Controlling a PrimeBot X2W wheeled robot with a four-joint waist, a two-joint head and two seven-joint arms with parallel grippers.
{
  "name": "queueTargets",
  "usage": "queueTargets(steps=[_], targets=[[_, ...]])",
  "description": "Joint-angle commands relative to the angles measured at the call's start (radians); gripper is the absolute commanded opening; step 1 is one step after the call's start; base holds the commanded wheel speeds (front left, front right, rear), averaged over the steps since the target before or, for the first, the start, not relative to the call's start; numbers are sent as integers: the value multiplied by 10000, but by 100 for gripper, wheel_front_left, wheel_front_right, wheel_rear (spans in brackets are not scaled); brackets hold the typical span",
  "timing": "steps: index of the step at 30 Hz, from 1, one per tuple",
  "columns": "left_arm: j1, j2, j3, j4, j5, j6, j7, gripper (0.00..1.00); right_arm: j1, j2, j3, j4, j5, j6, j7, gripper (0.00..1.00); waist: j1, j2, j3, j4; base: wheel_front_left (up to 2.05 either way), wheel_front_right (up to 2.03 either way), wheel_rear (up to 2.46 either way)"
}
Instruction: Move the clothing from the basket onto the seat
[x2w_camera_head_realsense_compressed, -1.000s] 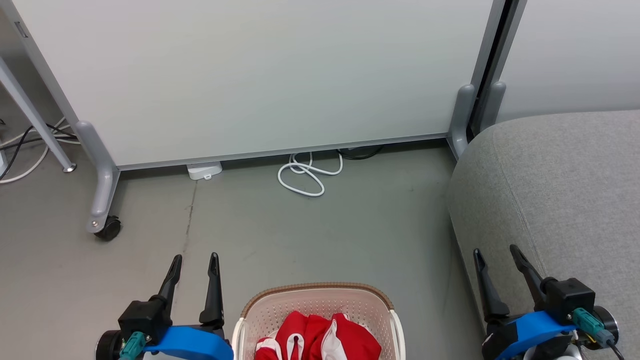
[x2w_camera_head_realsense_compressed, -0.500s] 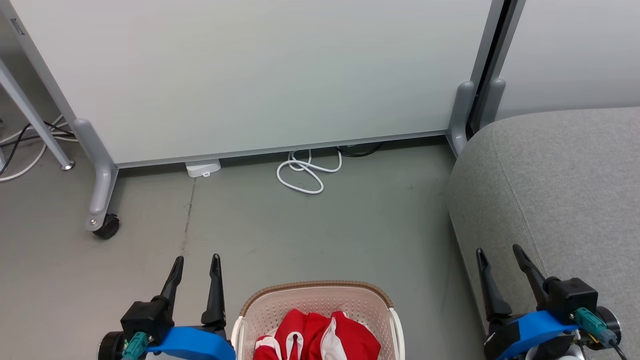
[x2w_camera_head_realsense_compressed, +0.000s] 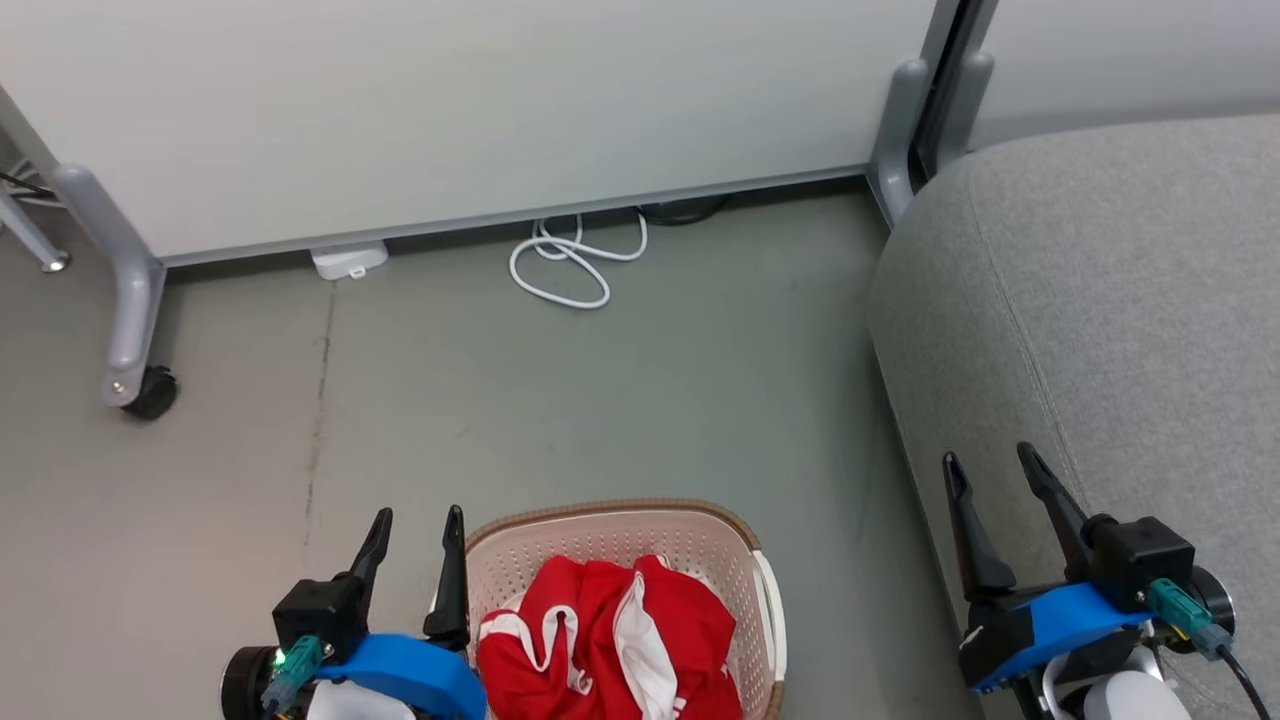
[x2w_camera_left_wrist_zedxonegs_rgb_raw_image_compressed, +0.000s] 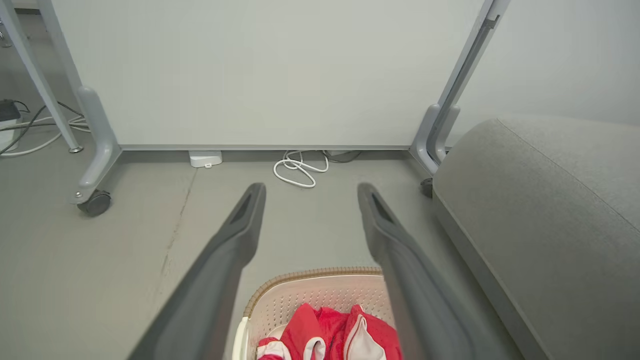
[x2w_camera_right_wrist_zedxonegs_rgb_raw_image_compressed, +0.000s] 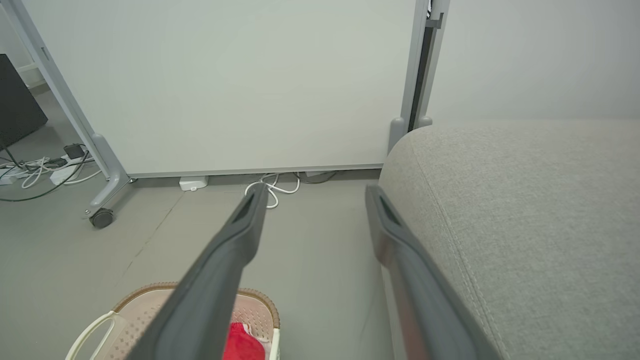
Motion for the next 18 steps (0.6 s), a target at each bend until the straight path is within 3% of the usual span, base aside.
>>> queueTargets(steps=[1,18], targets=[[-242,42,-26,144,15,-60,-31,100,-188,-42,37,-20,-32,14,-71,100,0,0,464,-349,0,0,0],[-3716,621,-788,4680,-17,-439,542,100,-1531,-34,911,-114,471,10,-580,100,0,0,4146,-1932,0,0,0]])
